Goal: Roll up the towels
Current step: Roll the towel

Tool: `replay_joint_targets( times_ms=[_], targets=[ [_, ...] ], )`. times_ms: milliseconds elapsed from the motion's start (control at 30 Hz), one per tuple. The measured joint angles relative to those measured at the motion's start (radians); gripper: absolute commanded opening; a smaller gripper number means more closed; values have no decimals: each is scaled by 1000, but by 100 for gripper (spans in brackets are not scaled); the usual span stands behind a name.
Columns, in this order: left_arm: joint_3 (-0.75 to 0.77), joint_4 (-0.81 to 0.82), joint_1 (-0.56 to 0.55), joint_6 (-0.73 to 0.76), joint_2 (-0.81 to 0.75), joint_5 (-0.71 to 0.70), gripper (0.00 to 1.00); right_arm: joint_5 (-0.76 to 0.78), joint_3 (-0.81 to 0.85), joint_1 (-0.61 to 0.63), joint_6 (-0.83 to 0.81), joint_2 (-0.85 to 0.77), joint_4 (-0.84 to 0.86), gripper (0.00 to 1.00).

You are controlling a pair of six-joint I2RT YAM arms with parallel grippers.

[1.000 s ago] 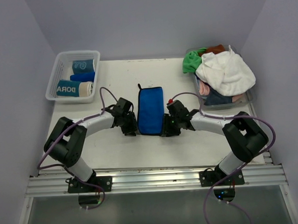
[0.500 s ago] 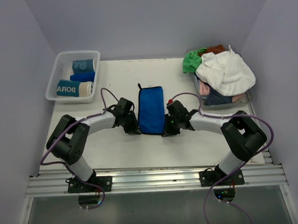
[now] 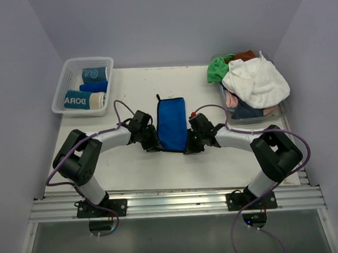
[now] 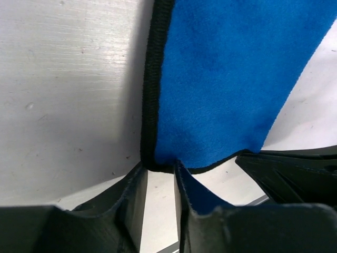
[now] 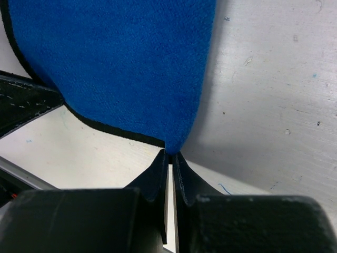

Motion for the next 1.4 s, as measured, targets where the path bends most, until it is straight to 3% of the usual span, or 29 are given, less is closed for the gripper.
replay_joint_targets(
  times_ms=[200, 333, 633, 1100, 1400],
  targets=[
    [3, 6, -4, -8, 0, 3, 37, 0, 0, 0, 0, 0, 0, 1],
    [4, -5, -5, -8, 4, -15, 0, 1, 0, 0, -2, 0, -3, 0],
    [44, -81, -10, 7, 6, -58, 0, 24, 16, 2, -18, -19, -30, 0],
    [202, -222, 5, 36, -6, -96, 0, 104, 189, -13, -106, -19, -147, 0],
    [357, -249, 35, 66, 82, -86, 0, 98, 319, -73, -143, 92, -174, 0]
  ],
)
